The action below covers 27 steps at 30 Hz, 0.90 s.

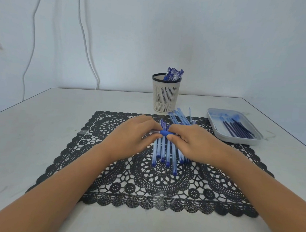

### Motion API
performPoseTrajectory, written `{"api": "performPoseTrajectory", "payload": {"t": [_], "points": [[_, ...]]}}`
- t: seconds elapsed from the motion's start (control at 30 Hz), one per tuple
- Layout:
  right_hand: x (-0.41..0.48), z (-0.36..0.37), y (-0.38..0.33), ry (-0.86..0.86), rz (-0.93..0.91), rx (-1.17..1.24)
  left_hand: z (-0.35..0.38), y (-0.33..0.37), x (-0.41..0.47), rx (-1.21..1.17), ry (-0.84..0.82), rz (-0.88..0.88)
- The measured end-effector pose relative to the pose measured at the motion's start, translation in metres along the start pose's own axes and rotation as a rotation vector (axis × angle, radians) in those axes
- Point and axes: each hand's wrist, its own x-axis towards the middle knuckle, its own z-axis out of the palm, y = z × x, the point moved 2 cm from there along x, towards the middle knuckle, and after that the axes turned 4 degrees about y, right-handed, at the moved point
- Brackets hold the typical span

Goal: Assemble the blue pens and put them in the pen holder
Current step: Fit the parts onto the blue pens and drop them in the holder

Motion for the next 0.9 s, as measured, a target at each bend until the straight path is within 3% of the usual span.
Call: {"api": "performPoseTrajectory", "payload": {"t": [0.27,0.4,0.5,0.77,0.9], "points": [[-0.004,-0.005,0.003,-0.005,0.081,0.007,0.001,-0.007,-0.001,0.048,-0.031,-0.027],[-0.01,-0.01,0.005,-0.093,0.237,0.111,0.001,-0.017,-0.006,0.039,-0.056,-0.16],[-0.01,-0.015,0.005,-0.076,0.245,0.107,0.001,-0.022,-0.008,0.032,-0.047,-0.211],[-0.015,-0.002,-0.041,-0.184,-0.102,0.177,0.002,-0.025,-0.009,0.033,-0.008,-0.232],[-0.016,0.014,-0.048,-0.215,-0.228,-0.025,0.001,-0.023,-0.008,0.016,-0.013,-0.239]]}}
